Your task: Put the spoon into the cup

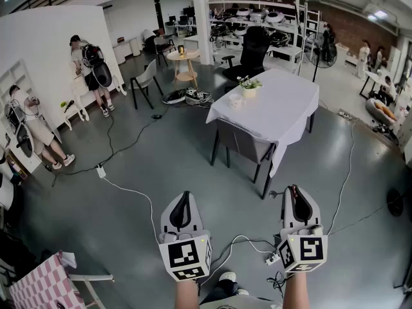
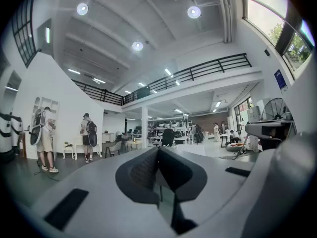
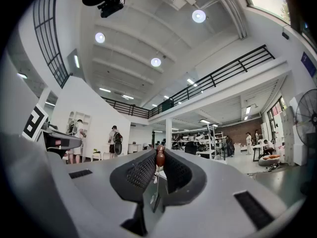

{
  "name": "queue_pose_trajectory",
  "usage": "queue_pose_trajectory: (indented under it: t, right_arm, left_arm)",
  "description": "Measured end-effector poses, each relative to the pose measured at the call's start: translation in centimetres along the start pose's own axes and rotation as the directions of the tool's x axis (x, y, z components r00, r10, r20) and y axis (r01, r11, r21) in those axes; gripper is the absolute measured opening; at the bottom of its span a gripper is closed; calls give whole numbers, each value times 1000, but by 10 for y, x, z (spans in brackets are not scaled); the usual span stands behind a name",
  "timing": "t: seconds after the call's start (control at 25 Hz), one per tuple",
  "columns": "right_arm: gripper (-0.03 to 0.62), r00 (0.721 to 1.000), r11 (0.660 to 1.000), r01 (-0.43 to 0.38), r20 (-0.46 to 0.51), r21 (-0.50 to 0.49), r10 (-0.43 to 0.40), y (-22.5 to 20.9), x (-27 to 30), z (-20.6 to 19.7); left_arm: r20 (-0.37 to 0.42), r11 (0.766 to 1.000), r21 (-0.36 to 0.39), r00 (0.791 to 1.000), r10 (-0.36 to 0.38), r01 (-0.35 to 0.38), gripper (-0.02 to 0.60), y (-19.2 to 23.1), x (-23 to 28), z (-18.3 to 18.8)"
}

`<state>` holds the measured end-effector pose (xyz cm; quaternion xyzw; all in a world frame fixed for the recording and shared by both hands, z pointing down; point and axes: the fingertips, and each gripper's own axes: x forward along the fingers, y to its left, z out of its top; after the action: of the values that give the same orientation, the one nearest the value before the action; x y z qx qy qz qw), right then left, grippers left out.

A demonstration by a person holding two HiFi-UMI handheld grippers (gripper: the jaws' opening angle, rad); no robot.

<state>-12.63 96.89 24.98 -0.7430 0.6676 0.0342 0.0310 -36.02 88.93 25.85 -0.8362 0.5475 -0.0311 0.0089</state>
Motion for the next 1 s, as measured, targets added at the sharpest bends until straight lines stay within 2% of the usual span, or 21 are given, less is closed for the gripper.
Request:
queue_pose_trajectory:
  t: [0.24, 0.48, 1.0]
  right_arm:
    - [55, 1000, 1000, 5, -6, -2, -5, -10, 20, 7]
    - [55, 1000, 1000, 15, -9, -5, -15, -8, 43, -3]
    - [55, 999, 999, 49, 3, 19, -49, 2, 130, -26]
  left_arm:
    - [-5, 1000, -1, 1000, -2, 2, 14, -2, 22, 10]
    - [-11, 1000, -9, 1000, -5, 5, 14, 10, 46, 1]
    - [-24, 999, 10, 999, -35, 36, 14, 51, 137, -15]
